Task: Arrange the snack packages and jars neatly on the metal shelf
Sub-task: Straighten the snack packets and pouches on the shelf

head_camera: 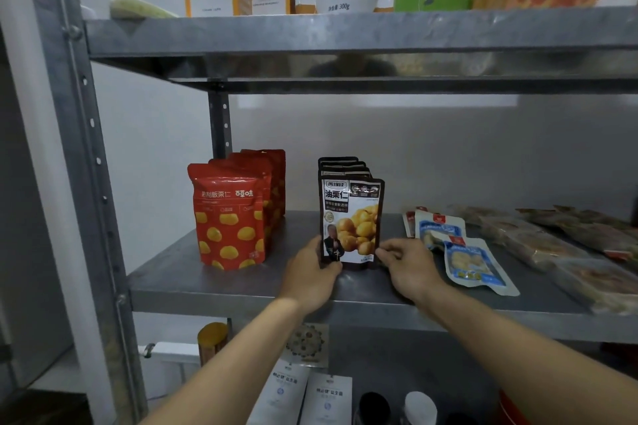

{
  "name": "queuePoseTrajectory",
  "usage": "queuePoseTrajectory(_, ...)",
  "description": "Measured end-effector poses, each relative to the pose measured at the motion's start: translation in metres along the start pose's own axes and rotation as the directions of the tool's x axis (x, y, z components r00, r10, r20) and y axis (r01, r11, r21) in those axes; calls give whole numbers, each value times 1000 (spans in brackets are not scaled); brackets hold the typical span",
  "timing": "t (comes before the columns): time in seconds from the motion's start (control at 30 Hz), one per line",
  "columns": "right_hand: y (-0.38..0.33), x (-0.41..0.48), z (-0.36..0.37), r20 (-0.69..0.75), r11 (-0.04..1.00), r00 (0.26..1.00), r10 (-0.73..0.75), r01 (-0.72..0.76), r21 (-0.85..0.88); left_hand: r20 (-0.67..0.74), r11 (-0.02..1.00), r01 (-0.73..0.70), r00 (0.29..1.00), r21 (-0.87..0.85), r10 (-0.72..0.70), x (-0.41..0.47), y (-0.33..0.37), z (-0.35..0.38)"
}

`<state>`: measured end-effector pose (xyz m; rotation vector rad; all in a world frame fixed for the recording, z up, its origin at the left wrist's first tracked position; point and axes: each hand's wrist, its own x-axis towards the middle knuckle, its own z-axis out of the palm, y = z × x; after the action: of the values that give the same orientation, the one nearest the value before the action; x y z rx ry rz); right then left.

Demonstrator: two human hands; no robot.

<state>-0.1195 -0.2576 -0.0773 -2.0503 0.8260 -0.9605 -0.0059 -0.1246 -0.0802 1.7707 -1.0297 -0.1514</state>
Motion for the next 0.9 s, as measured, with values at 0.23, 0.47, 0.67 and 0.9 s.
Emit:
queuePoseTrajectory(0.23, -19, -24, -6, -323, 993, 946, -32, 67, 99, -161, 995, -72, 983, 73, 83, -14, 7, -13)
queuePoseTrajectory(0.47, -69, -57, 15, -251, 920, 912, -326, 367, 140, -541, 992, -121, 832, 36, 121, -26, -7, -75)
queuePoseTrajectory(0.67, -106, -61, 89, 16, 966, 992, -128, 121, 226, -658, 997, 70, 750, -29, -71, -17, -48, -130)
queuePoseTrajectory(0.9, -124, -52, 134, 254, 944, 967, -29, -57, 326, -193, 983, 28, 979, -182, -64, -15, -68, -151)
